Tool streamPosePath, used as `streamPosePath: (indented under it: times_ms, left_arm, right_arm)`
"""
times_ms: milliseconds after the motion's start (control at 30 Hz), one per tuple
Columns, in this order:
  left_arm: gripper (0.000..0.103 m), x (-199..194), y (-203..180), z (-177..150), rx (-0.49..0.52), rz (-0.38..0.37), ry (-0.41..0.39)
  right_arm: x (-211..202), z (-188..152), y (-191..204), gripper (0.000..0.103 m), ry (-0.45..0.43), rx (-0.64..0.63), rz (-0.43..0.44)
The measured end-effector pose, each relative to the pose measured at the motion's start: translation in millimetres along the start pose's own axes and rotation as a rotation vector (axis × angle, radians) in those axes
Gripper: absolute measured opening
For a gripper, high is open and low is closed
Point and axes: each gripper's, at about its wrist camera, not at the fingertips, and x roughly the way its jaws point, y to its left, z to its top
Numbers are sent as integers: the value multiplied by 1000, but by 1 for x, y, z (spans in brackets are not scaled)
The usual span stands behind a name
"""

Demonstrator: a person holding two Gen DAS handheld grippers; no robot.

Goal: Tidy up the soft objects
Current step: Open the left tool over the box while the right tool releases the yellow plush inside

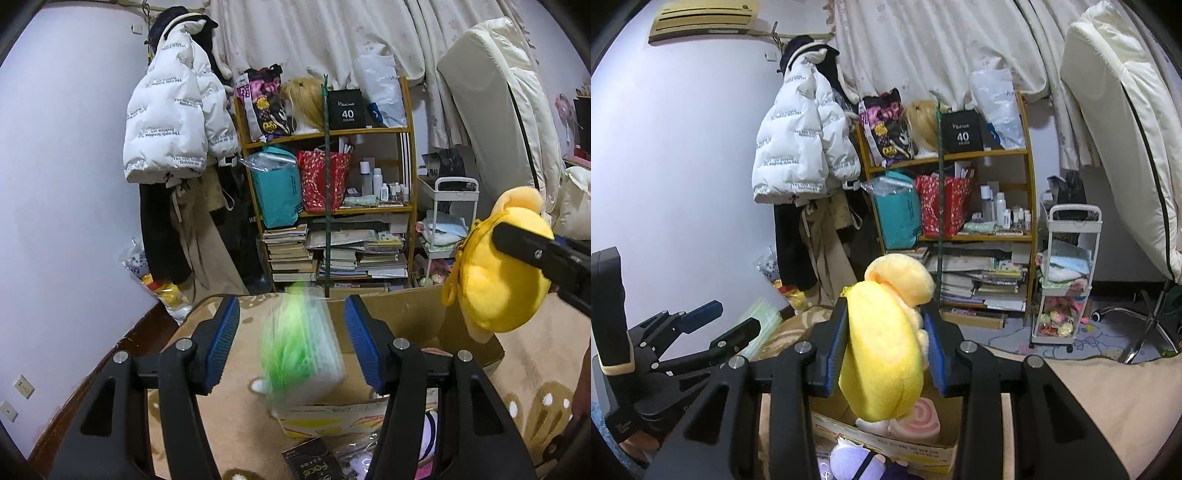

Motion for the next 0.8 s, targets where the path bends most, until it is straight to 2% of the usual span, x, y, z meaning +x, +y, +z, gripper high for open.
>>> streamPosePath:
  times_ms: [167, 333, 533, 667, 800]
  left_arm:
    - [58, 15, -6, -7, 10, -12, 25]
    - [58, 33, -1, -14, -26, -37, 95]
    - [59, 45, 6, -20, -49, -25, 158]
    - [66, 49, 8, -24, -45, -11, 187]
    - [75, 47, 11, -25, -40, -2, 195]
  right_arm:
    - [21, -15, -6, 41, 54, 16, 1]
    - [36, -26, -11, 42, 102, 9, 1]
    - [46, -33, -18, 48, 137, 34, 3]
    - [48, -36, -23, 62, 154, 68, 16]
    - [45, -37, -25, 72, 158, 79, 10]
